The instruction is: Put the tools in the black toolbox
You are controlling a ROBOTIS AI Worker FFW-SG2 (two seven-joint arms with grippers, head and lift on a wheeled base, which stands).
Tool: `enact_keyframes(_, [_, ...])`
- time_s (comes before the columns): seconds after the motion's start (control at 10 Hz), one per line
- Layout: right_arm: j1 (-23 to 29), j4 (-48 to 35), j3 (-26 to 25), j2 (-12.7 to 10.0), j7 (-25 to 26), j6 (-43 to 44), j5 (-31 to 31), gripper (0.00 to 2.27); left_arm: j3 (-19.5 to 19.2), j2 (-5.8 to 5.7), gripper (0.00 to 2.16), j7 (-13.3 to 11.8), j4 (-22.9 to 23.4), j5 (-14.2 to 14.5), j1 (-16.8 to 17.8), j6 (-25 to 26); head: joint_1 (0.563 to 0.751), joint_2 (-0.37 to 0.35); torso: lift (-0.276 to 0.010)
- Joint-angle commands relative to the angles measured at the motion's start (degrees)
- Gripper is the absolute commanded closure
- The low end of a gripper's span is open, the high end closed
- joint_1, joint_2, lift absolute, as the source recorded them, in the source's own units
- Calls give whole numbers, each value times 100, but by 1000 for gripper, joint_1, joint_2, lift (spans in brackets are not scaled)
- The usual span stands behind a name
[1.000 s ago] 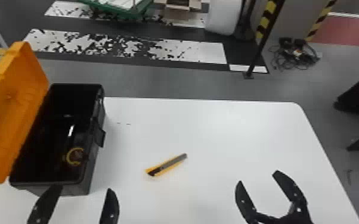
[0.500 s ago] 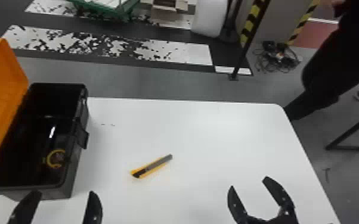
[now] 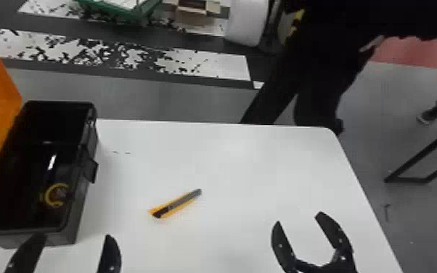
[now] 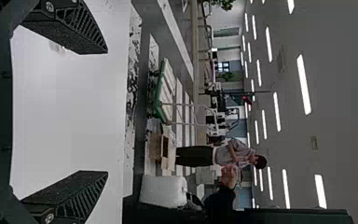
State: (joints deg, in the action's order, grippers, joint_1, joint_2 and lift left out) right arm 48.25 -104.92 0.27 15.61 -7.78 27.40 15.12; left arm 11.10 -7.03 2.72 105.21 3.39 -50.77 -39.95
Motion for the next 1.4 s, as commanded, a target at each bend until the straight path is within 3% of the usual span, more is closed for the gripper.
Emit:
enact_keyframes(0.0, [-17, 7, -1, -32, -4, 6, -1, 83, -20, -44, 33, 10, -18, 57, -21, 1, 695, -191, -39])
enact_keyframes(0.5, [-43, 15, 17, -67, -4, -12, -53, 83, -11, -35, 46, 27, -150, 198, 146, 19, 695, -167, -39])
enact_keyframes(1.3, [-17, -2, 43, -93, 4, 41, -53, 83, -47, -44, 46, 27, -167, 268, 111, 1, 695, -150, -39])
